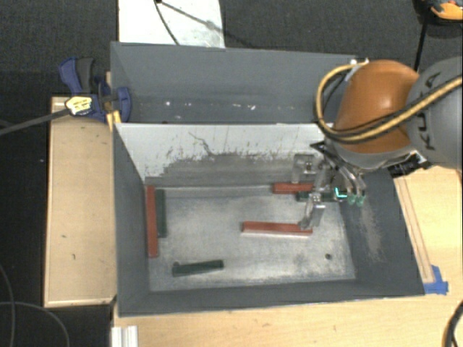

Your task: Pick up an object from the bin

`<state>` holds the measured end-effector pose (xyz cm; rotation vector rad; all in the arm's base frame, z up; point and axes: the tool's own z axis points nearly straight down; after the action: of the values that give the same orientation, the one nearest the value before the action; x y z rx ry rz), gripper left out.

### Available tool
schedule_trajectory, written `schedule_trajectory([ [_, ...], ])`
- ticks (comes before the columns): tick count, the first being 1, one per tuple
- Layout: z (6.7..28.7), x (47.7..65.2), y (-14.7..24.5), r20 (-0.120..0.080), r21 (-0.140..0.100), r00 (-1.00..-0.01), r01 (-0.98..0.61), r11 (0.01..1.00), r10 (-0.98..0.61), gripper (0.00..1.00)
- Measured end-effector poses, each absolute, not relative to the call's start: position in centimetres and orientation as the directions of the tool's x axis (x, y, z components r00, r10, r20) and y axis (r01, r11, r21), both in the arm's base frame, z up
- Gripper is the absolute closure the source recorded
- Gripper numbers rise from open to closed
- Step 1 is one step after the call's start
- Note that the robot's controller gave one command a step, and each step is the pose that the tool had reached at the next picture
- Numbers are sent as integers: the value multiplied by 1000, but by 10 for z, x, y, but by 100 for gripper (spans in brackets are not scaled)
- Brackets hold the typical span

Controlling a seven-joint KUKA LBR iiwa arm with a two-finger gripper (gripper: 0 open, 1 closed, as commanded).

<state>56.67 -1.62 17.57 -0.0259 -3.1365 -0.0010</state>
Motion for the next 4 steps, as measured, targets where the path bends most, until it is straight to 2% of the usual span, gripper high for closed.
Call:
schedule_trajectory([
  [1,180,568,-16,-3,0,-1000,16,1000,16,0],
  [2,135,568,4,-8,-1,-998,-69,998,-69,0],
  [3,99,529,16,-2,0,-986,-167,986,-167,0],
  [4,72,545,-31,-3,-2,-968,-251,968,-251,100],
])
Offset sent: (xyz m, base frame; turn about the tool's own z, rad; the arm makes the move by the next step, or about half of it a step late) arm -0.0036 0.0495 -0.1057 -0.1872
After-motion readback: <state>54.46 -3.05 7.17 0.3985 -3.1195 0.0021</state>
